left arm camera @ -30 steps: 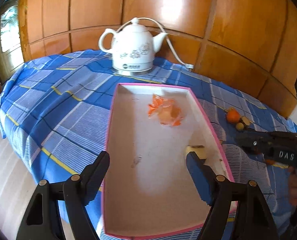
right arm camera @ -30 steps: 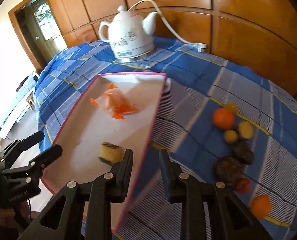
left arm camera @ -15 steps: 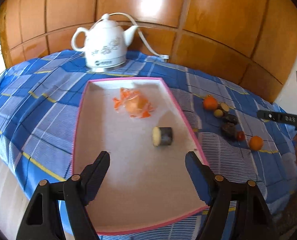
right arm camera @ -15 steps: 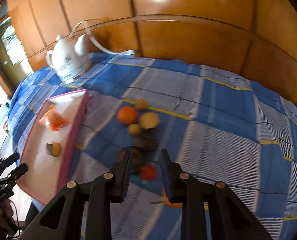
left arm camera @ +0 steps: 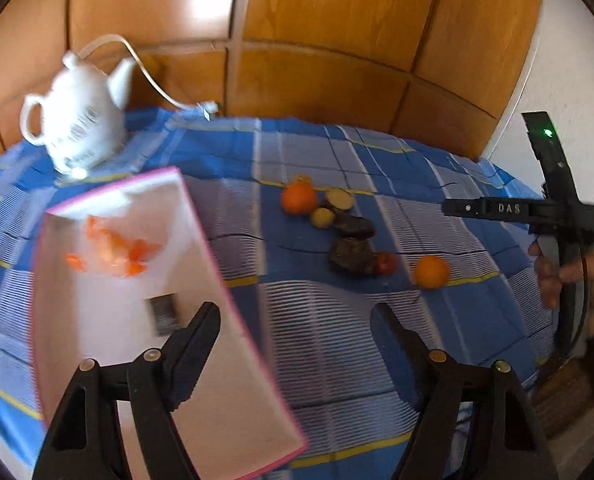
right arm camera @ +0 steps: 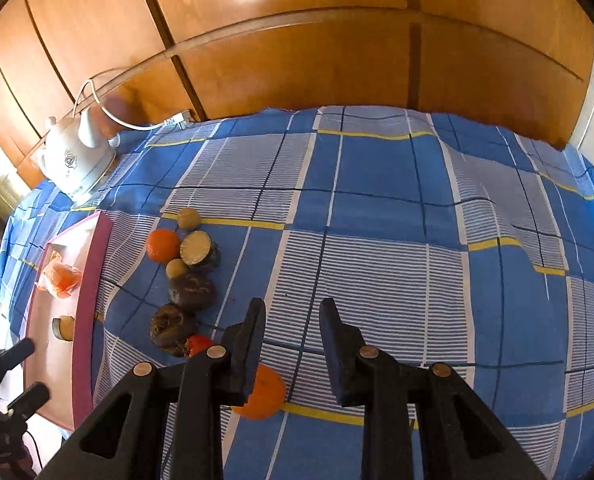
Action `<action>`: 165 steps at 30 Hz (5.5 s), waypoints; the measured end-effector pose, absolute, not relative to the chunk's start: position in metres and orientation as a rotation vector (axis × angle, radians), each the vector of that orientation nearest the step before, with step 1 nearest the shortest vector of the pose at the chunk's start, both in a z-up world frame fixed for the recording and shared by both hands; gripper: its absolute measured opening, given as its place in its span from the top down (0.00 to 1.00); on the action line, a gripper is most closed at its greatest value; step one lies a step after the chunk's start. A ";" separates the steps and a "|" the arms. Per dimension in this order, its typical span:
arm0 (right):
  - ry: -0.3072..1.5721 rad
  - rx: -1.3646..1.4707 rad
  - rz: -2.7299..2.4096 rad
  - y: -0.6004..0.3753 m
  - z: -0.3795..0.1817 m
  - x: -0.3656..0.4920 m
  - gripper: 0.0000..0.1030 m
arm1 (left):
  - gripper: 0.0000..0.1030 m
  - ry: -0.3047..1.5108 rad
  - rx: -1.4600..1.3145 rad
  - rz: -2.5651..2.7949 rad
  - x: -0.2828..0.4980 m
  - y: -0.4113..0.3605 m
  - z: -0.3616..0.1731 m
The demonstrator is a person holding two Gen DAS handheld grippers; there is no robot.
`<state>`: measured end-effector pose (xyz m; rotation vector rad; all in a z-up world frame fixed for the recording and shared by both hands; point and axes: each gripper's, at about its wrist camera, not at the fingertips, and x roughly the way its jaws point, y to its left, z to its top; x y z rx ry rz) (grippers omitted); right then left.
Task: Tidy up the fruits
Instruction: 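Grasp the dark brown round fruit with the left gripper, then carry the dark brown fruit into the tray and release it with the left gripper, then carry the red tomato into the tray and release it with the right gripper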
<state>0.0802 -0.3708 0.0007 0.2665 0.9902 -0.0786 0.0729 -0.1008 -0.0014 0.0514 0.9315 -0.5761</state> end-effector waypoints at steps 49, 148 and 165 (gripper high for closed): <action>1.038 0.422 0.067 -0.370 -0.007 0.083 0.70 | 0.53 0.951 0.138 -0.653 0.058 -0.177 -0.049; 1.131 -0.142 0.208 -0.270 -0.058 0.095 0.76 | 0.44 0.798 -0.040 -0.129 0.061 0.030 -0.006; 1.076 -0.111 0.306 -0.237 -0.027 0.084 0.76 | 0.42 0.815 -0.057 -0.117 0.056 0.038 -0.008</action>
